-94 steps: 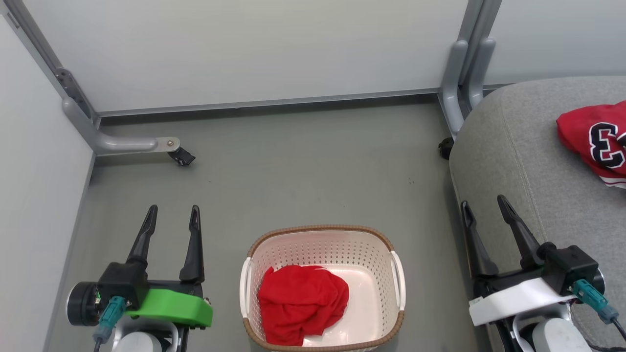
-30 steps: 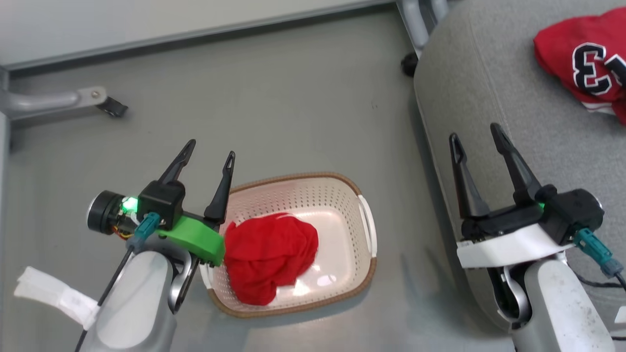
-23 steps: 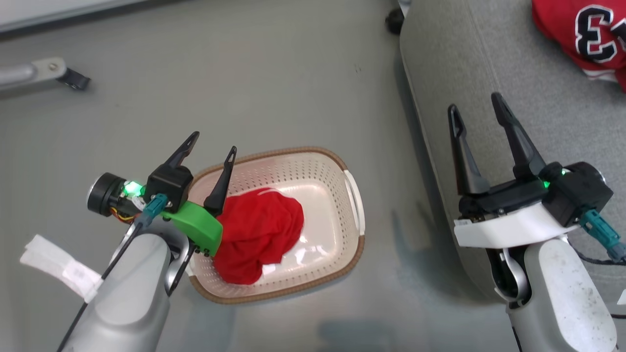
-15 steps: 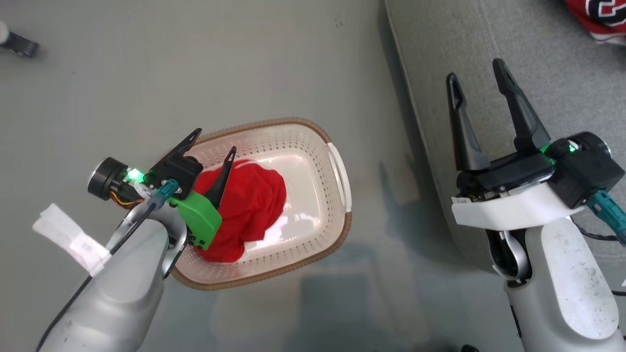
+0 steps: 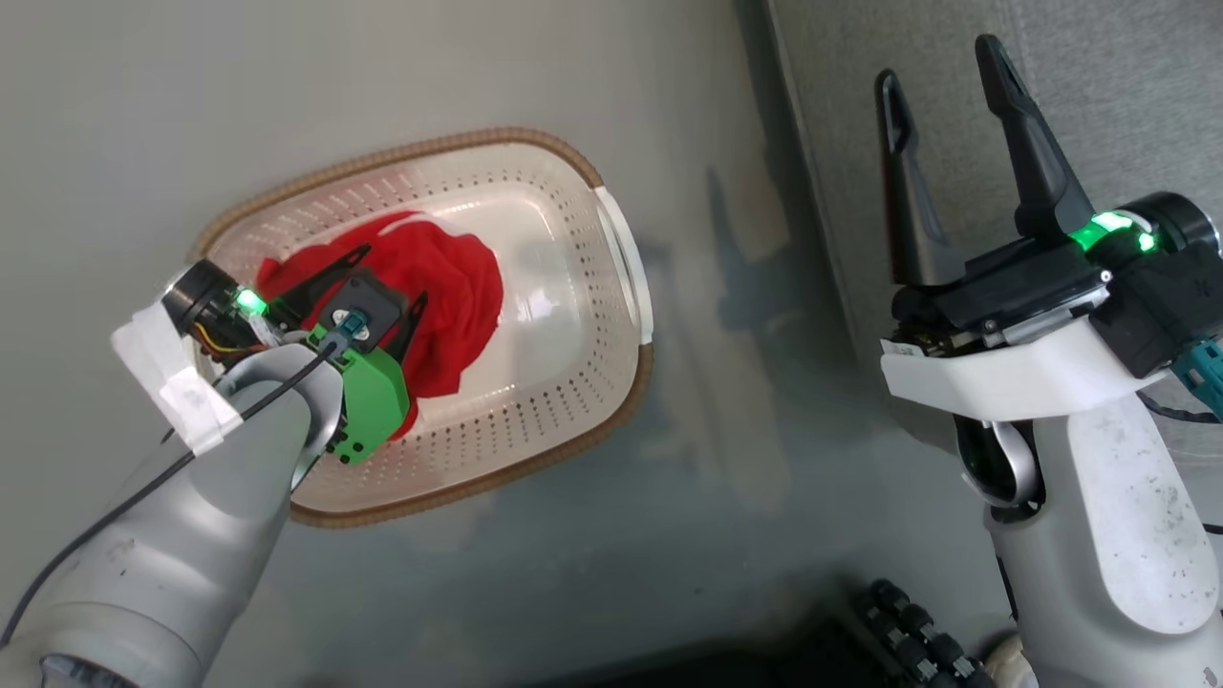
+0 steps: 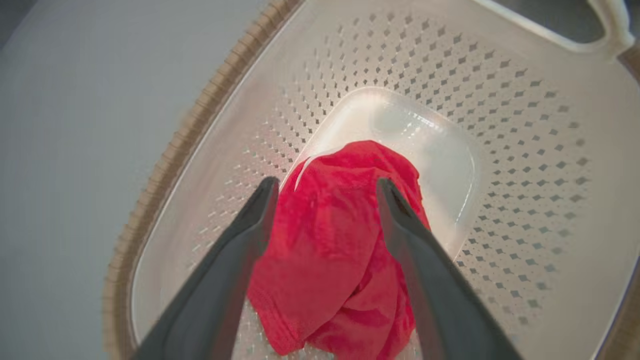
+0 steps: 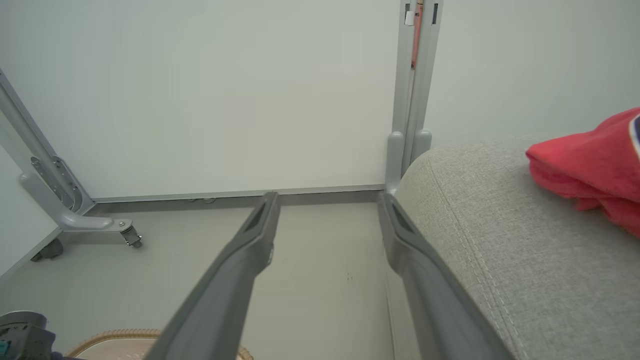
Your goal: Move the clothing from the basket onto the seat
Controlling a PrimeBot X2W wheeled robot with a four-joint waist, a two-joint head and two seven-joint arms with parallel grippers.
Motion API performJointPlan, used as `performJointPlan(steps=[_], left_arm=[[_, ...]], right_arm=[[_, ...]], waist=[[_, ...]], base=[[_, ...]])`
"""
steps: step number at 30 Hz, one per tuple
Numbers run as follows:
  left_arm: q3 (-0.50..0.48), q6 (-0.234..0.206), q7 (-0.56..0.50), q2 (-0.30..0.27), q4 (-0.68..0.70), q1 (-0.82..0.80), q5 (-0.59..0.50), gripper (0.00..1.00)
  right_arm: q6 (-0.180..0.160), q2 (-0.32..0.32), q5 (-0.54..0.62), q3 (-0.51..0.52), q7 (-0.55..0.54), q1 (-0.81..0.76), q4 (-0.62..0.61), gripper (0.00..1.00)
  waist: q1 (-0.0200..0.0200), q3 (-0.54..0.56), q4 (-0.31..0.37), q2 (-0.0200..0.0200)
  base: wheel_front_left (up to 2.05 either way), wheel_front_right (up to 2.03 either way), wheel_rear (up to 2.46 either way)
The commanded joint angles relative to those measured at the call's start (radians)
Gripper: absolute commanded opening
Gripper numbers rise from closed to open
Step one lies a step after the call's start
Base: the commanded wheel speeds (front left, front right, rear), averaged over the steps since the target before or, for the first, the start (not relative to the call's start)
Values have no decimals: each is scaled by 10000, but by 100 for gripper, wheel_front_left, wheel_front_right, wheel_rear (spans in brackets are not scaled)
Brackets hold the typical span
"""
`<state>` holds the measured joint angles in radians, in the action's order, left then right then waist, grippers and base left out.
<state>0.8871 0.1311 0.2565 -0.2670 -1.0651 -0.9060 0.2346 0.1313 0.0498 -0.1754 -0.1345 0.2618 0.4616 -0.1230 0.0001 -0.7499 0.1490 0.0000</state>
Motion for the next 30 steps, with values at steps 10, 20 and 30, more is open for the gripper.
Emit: performJointPlan(steps=[10,20,30], left_arm=[[2108,-13,-988,7,-1122,-1093,705,100],[3547,-14,-2099,-130,-1472,-1846,1166,100],[3880,-14,-2805,-162,-1797,-2455,860,100]], right_arm=[[-10,18,206,-238,49,762,-256,100],[-10,18,317,-293,49,973,-636,100],[-10,18,621,-324,49,716,-1273,100]], waist=[[-1,-1641,70,0],[-1,-2374,136,0],[-1,-3095,247,0]], base=[[0,0,0],[0,0,0],[0,0,0]])
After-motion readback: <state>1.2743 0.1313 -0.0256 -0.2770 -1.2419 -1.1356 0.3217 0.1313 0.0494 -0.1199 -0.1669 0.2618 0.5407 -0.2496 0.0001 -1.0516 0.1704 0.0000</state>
